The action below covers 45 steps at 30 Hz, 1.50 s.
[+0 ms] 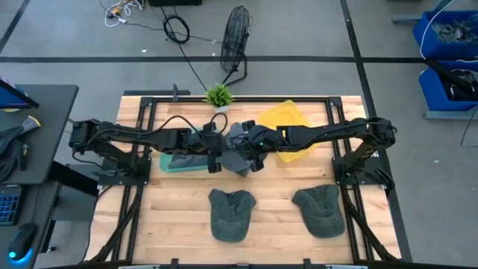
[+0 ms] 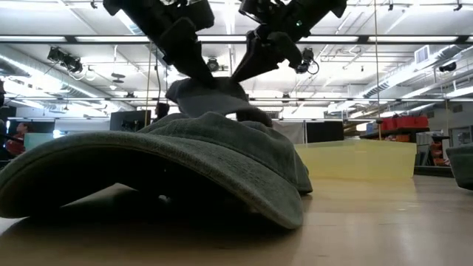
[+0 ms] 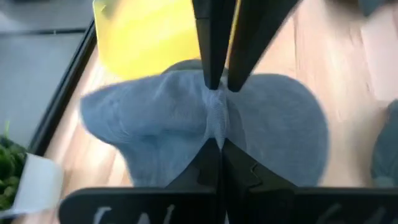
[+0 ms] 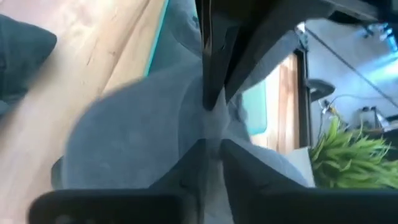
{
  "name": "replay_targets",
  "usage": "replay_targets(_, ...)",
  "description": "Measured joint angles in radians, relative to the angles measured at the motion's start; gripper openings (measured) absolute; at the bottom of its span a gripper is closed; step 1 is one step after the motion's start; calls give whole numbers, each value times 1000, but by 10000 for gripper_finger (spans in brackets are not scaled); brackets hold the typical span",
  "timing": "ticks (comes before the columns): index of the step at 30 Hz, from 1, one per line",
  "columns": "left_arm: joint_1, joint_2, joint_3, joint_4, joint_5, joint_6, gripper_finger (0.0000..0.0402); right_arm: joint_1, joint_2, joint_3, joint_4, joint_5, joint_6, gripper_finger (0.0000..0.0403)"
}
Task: Pick & Place hat
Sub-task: Put the gray cap into the green bin
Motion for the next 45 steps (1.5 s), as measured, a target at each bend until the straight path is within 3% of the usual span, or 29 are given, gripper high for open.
replay_targets(5,-7,-7,1,-69,-95,-128,4,7,0,0,-63,62,79,105)
replay_targets(12,-39,-151,2,-312,-368,-329,4,44,0,1,-198,306,159,145)
replay_targets(15,-55,-222,2,-462,-375,-528,4,55,0,1,-254,369,193,150)
replay_targets(21,-108,-247,1,-764,-428,-1000,3,58,0,1,-278,375,255,151)
replay_targets(25,-152,-207,-56,-726,-507,-1252,9,58,0,1,-282,375,250,151)
replay_targets(34,-184,-33,-145,-584,-452,-1383,7,56,0,0,-288,340,246,151)
replay_targets(39,-190,54,-143,-510,-454,-1356,24,56,0,0,-278,299,246,151)
replay_targets(45,-181,114,-143,-534,-440,-1266,56,56,0,0,-270,242,245,151)
